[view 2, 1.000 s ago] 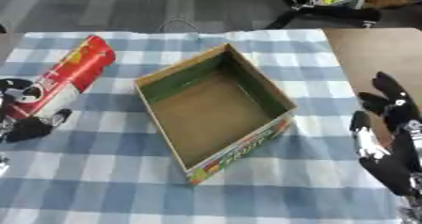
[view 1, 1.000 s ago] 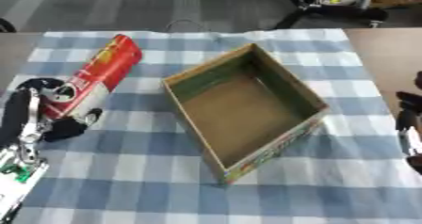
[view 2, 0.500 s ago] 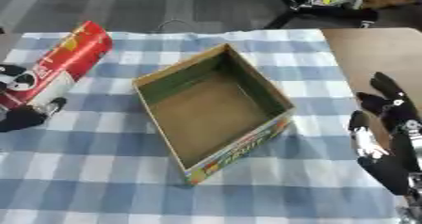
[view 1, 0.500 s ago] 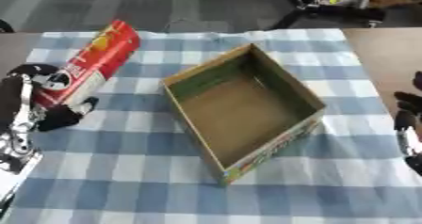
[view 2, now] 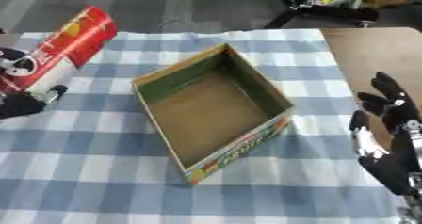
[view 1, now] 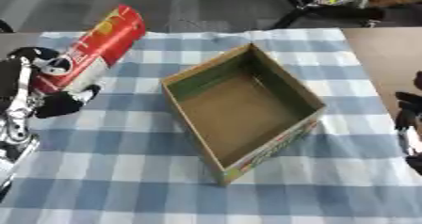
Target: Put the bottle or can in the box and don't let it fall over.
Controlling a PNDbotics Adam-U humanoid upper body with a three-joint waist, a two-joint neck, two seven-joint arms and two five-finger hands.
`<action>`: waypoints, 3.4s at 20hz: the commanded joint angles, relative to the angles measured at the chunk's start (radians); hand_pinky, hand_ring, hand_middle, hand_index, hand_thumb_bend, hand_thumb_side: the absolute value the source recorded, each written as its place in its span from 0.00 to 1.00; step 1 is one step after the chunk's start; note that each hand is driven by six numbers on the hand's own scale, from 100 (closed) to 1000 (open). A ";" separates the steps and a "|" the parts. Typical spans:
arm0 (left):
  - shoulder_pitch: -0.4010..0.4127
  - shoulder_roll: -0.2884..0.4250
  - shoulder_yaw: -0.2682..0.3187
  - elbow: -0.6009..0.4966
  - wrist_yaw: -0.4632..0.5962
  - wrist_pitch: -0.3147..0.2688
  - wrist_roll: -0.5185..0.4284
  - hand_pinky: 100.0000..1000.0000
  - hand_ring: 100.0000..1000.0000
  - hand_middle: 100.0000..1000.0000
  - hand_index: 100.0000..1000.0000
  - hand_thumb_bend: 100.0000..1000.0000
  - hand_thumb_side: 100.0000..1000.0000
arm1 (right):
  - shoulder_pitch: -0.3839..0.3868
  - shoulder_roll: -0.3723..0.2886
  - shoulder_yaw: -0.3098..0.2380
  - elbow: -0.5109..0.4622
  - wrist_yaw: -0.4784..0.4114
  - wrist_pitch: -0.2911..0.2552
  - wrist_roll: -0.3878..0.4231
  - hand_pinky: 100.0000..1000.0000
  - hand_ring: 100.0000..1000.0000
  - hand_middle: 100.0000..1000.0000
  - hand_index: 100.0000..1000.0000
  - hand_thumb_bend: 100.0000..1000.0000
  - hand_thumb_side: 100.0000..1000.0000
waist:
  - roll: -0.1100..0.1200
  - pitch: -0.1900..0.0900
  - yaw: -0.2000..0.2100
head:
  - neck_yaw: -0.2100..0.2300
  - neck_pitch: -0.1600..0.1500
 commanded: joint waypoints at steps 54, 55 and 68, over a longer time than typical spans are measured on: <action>-0.262 -0.369 -0.094 0.212 -0.216 -0.070 -0.080 0.31 0.35 0.68 0.57 0.46 0.00 | -0.039 -0.038 0.002 -0.018 -0.045 -0.004 0.020 0.84 0.84 1.00 0.92 0.00 0.43 | 0.021 -0.030 -0.087 | -0.021 -0.049; -0.264 -0.372 -0.094 0.215 -0.217 -0.070 -0.080 0.31 0.35 0.68 0.58 0.46 0.00 | -0.042 -0.040 0.003 -0.018 -0.048 -0.005 0.021 0.84 0.84 1.00 0.92 0.00 0.43 | 0.022 -0.029 -0.092 | -0.016 -0.052; -0.272 -0.381 -0.097 0.253 -0.264 -0.082 -0.127 0.65 0.65 0.83 0.73 0.73 0.15 | -0.054 -0.048 0.001 -0.018 -0.067 -0.009 0.026 0.84 0.84 1.00 0.92 0.00 0.43 | 0.029 -0.030 -0.120 | 0.009 -0.057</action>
